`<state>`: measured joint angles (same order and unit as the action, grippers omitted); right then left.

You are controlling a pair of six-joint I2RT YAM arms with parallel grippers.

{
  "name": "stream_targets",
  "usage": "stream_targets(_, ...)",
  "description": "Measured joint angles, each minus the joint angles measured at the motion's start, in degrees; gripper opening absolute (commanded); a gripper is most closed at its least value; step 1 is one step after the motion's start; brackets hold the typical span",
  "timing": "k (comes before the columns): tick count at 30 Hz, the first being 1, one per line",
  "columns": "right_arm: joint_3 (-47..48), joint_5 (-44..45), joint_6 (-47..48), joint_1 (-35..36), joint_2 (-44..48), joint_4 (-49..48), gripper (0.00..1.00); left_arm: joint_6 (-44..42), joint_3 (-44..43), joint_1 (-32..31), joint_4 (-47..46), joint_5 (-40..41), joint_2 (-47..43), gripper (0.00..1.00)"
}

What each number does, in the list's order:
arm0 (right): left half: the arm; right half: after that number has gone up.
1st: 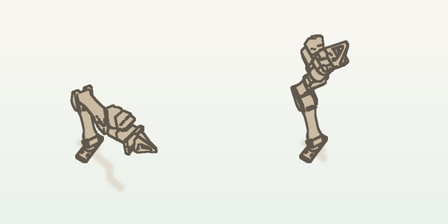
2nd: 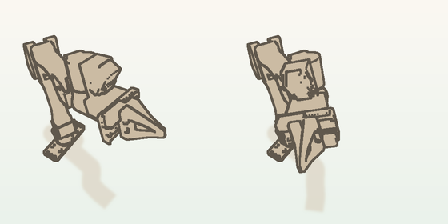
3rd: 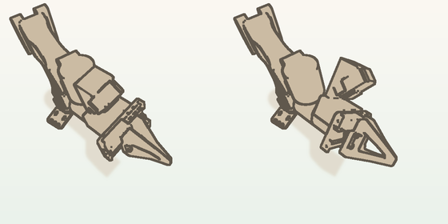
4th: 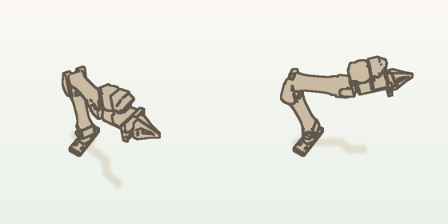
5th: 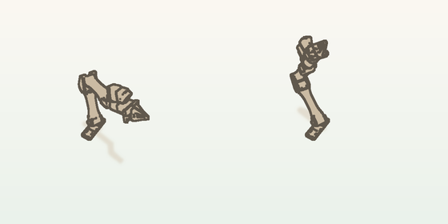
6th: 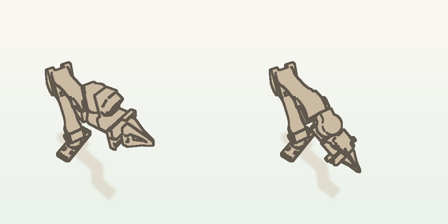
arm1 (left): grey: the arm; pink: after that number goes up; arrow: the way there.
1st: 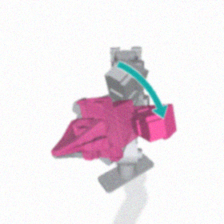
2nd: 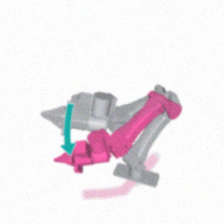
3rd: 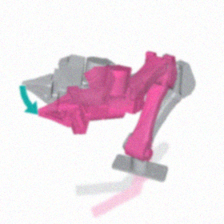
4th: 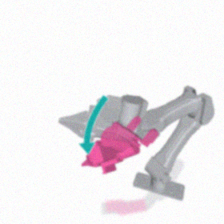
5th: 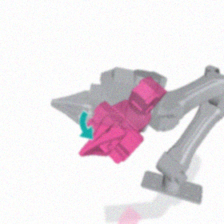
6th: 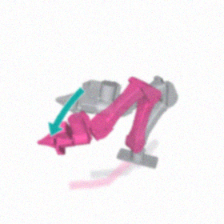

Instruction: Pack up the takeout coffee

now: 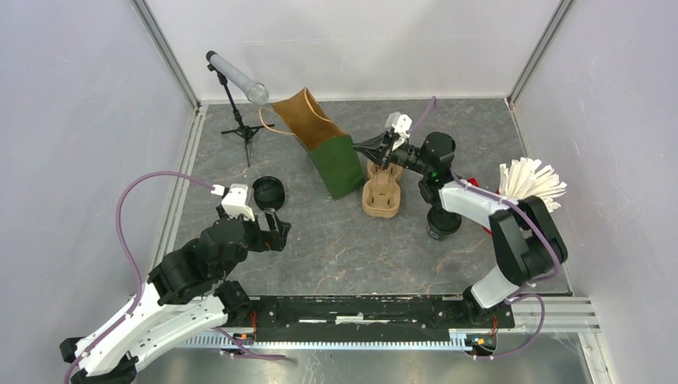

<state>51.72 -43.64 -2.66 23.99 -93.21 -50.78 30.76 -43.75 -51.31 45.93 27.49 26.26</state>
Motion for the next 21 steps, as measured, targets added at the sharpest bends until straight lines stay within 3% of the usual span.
stream_targets(13,-13.55,14.69,-0.74,9.86,19.69,8.59,0.0,3.1,-3.28,0.0,1.81,4.11,-0.09,1.0)
stream_targets(21,-16.65,20.33,-6.03,13.9,23.71,10.73,0.0,4.57,-10.67,0.0,2.12,5.05,3.34,0.96)
